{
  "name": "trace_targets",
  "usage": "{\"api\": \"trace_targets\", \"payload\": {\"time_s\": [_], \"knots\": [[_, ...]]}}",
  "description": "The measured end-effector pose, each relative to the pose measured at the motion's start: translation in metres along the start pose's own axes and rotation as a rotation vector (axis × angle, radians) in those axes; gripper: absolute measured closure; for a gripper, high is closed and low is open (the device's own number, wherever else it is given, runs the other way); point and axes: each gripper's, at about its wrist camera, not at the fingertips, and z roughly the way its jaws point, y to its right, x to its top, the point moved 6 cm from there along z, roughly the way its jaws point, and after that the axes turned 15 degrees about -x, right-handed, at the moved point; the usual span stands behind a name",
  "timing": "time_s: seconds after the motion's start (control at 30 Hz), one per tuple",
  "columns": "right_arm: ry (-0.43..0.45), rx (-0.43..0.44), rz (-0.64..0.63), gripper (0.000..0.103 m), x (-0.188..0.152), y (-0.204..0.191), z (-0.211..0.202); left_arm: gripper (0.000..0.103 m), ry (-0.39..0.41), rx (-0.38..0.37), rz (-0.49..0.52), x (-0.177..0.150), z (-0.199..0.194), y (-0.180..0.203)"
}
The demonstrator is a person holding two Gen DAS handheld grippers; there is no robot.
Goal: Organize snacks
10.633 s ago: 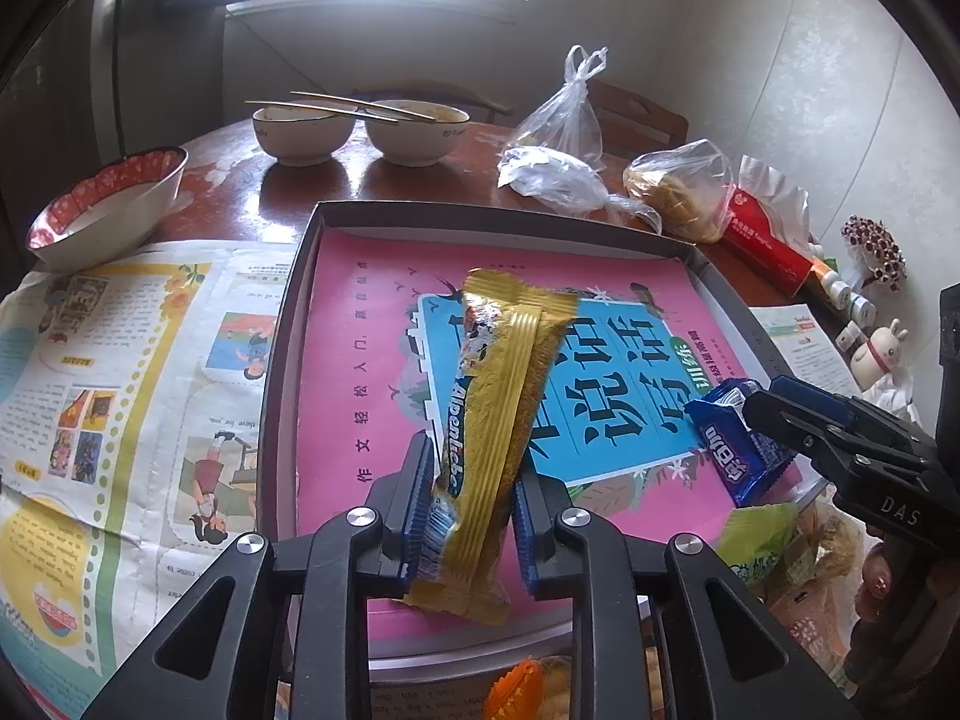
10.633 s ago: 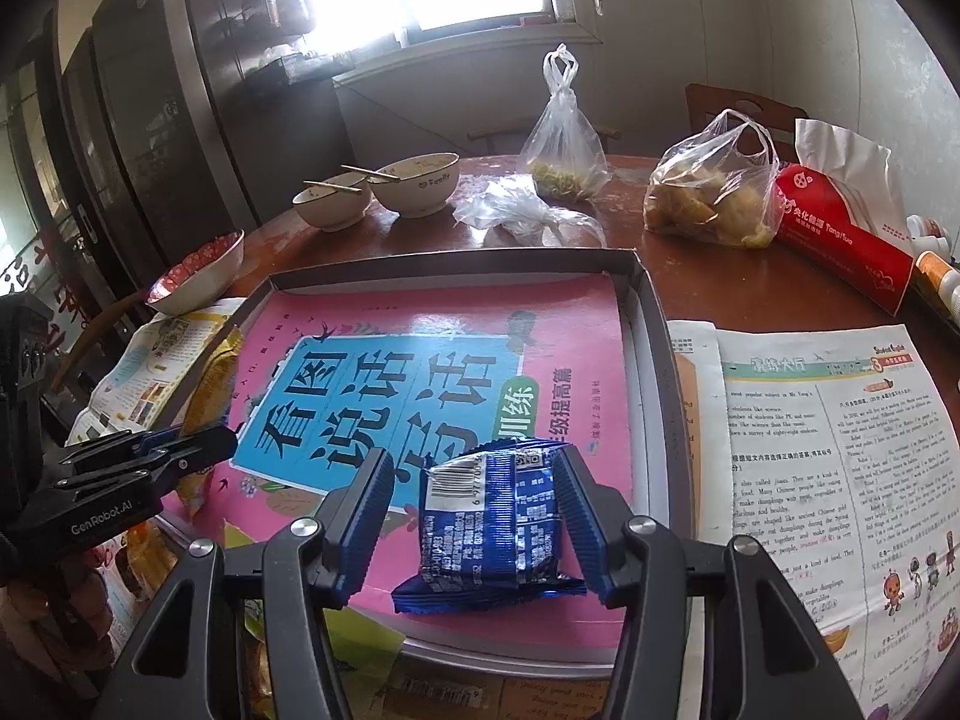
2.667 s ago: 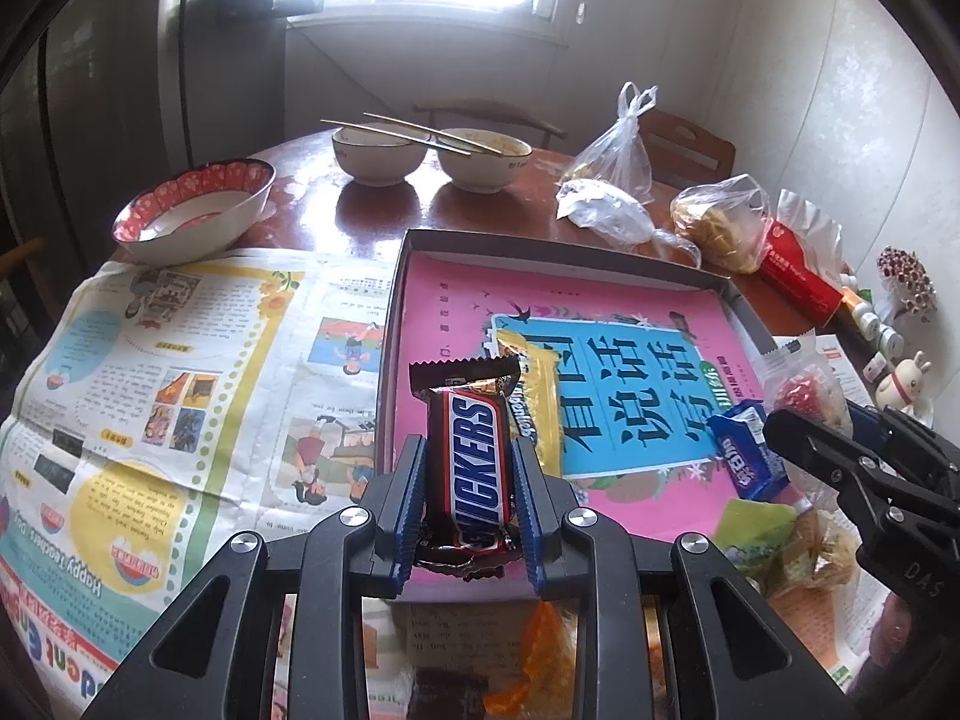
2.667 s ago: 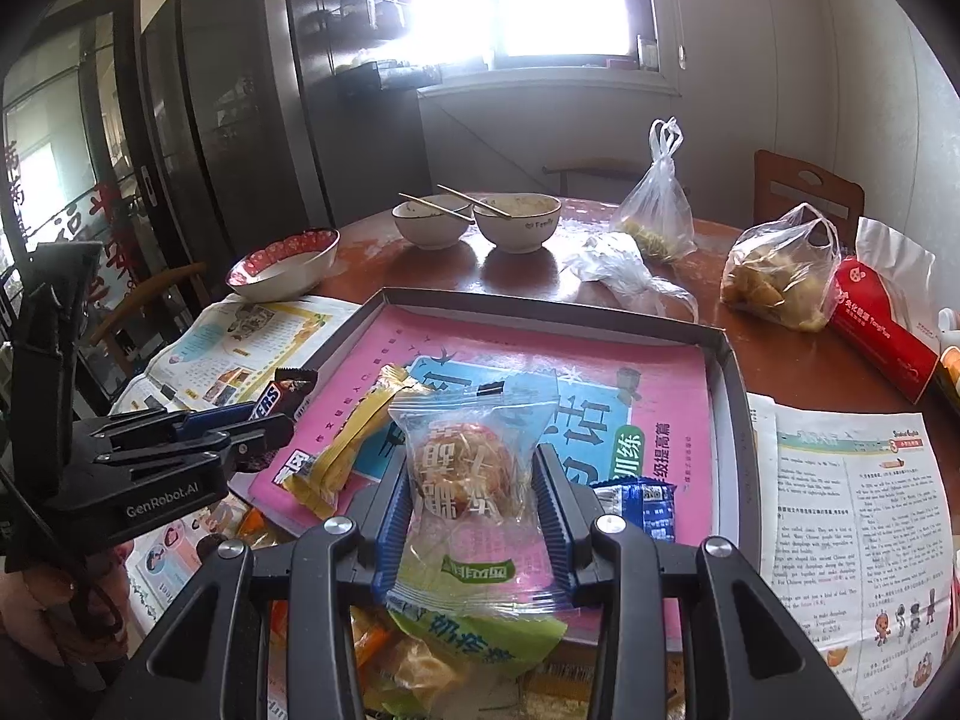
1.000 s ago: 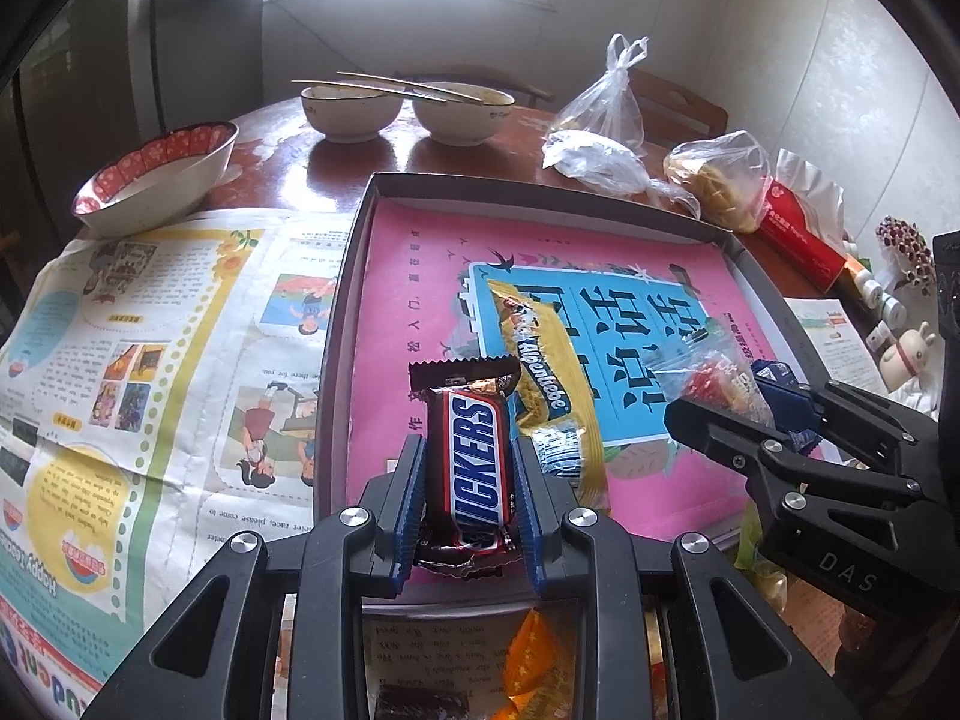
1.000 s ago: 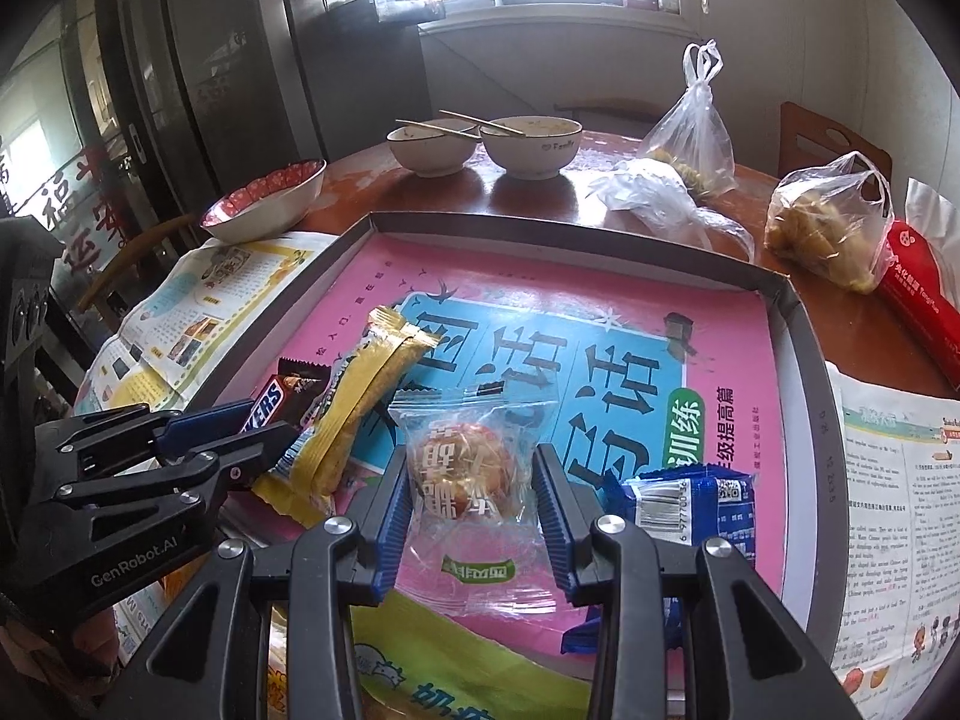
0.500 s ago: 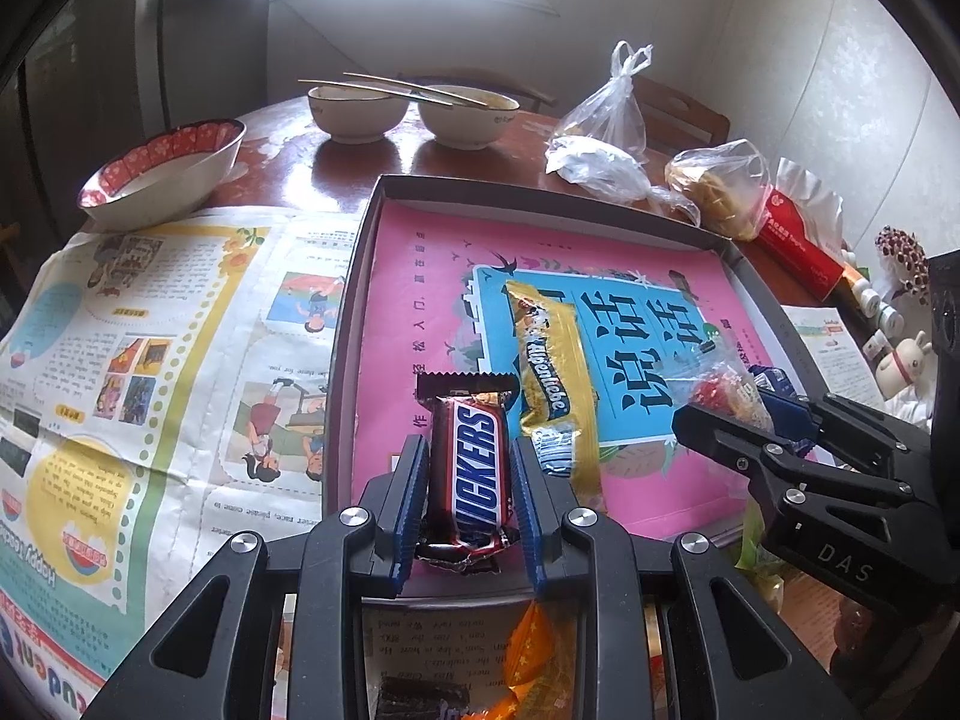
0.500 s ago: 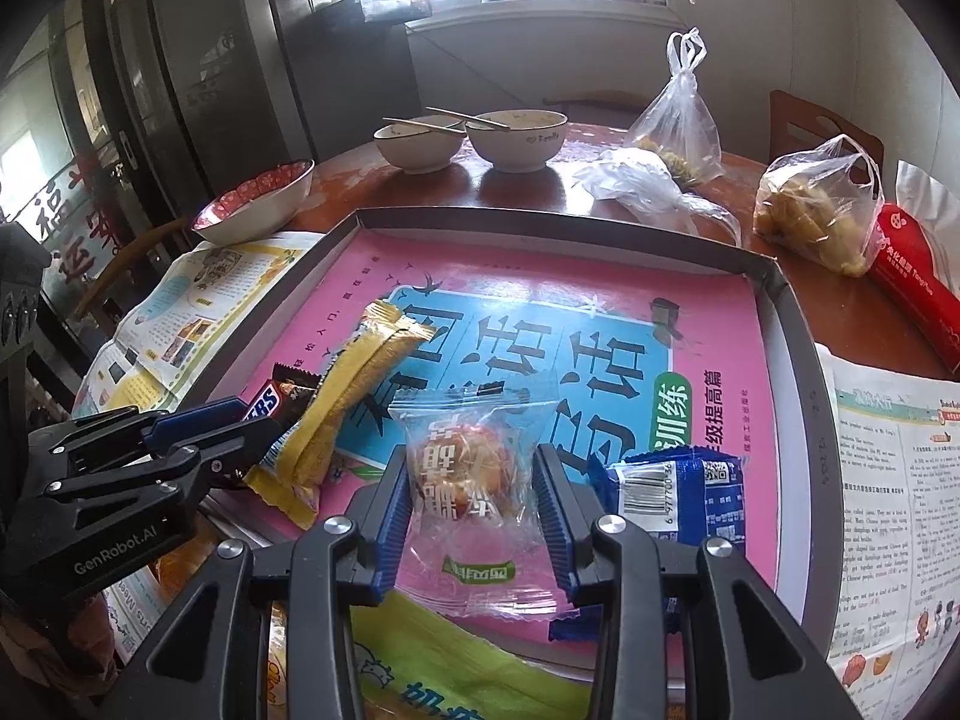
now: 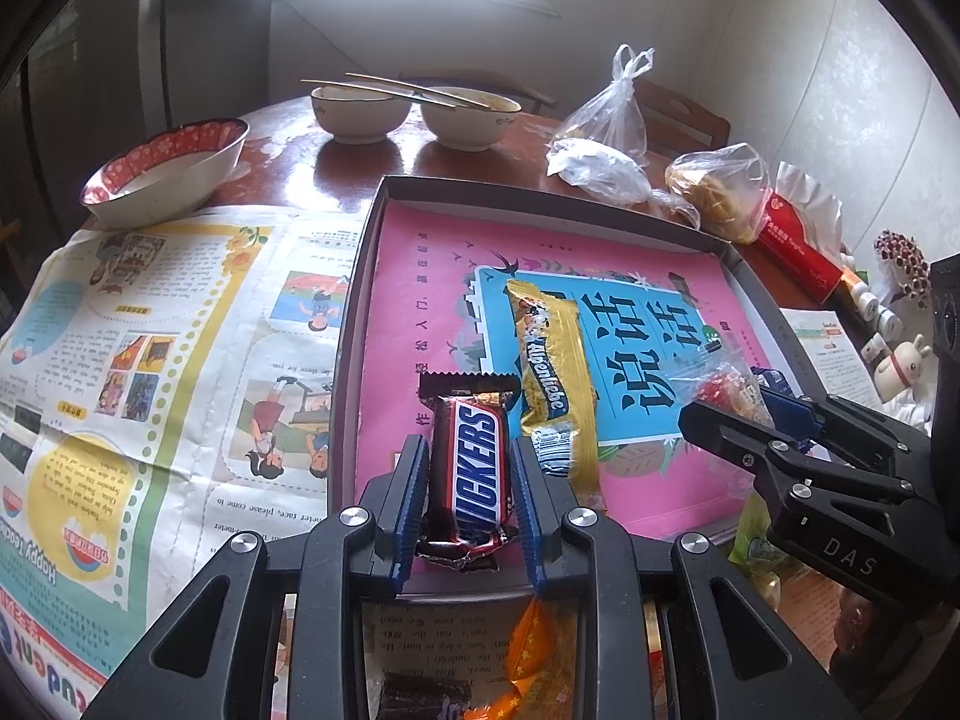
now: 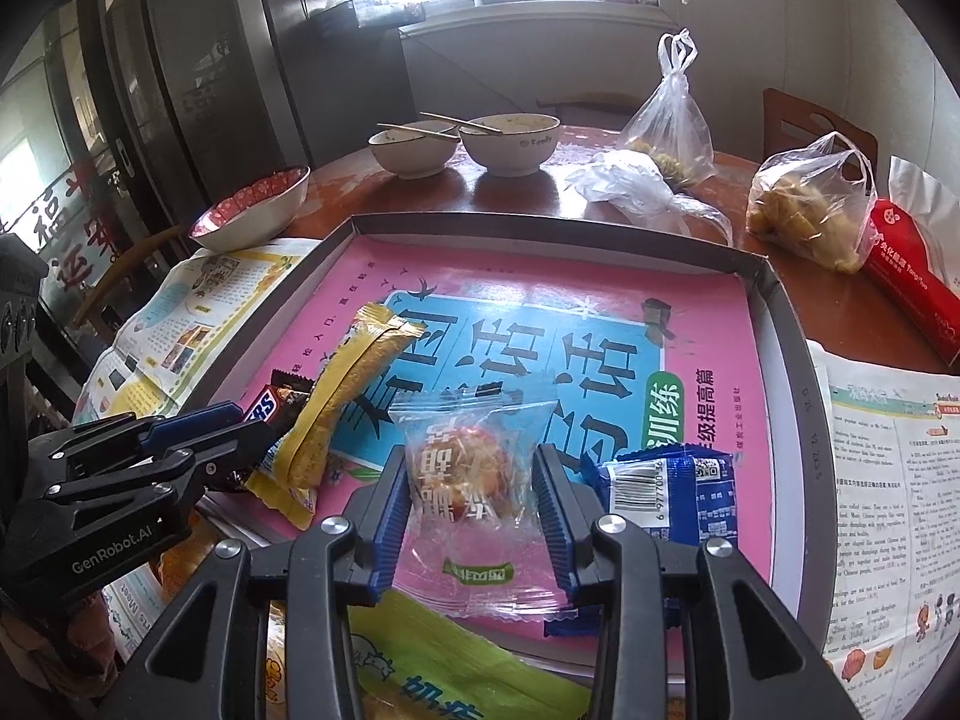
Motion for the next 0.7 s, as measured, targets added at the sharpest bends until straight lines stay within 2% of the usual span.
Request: {"api": "trace_targets", "payload": {"time_s": [0.7], "knots": [[0.028,0.001,0.008,0.058,0.0036,0.0005,-0.0081,0.074,0.010,-0.005,0.001,0.0004,-0.0089,0.0040]]}}
